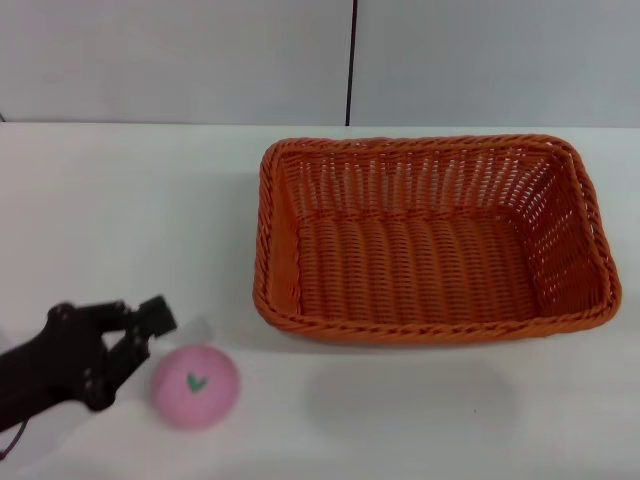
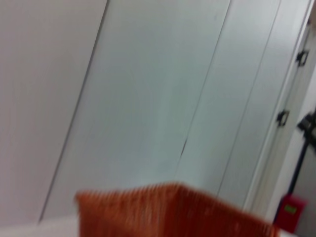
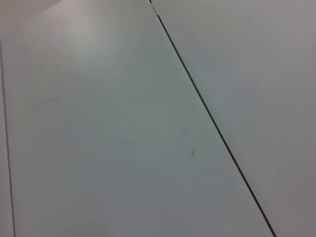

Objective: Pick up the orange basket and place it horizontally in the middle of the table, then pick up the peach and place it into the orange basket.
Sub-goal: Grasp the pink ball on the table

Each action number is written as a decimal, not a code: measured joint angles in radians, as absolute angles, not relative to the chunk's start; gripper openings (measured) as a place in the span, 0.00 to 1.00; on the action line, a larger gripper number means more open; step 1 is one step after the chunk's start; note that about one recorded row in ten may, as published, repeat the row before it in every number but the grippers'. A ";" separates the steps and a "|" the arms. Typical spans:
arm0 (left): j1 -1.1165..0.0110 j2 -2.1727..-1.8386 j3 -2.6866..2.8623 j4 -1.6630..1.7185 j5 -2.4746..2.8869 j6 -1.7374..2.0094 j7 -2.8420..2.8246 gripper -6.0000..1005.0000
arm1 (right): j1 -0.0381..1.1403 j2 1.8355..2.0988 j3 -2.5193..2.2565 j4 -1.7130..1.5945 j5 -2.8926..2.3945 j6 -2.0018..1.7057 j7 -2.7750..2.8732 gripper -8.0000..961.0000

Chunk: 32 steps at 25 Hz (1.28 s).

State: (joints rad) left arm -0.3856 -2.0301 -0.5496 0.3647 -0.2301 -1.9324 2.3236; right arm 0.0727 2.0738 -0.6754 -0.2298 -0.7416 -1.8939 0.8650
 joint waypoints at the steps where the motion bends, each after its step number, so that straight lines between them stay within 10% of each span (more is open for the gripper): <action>1: -0.401 -2.036 -0.548 0.364 -0.242 -1.941 2.313 0.20 | 0.071 2.074 -0.674 -0.227 -0.742 -1.893 0.865 0.57; 15: -0.486 -2.042 -0.489 0.389 -0.279 -1.881 2.282 0.03 | 0.051 2.074 -0.650 -0.192 -0.746 -1.889 0.863 0.57; 32: -0.374 -2.000 -0.353 0.448 -0.277 -1.934 2.151 0.60 | 0.064 2.071 -0.654 -0.194 -0.748 -1.884 0.862 0.57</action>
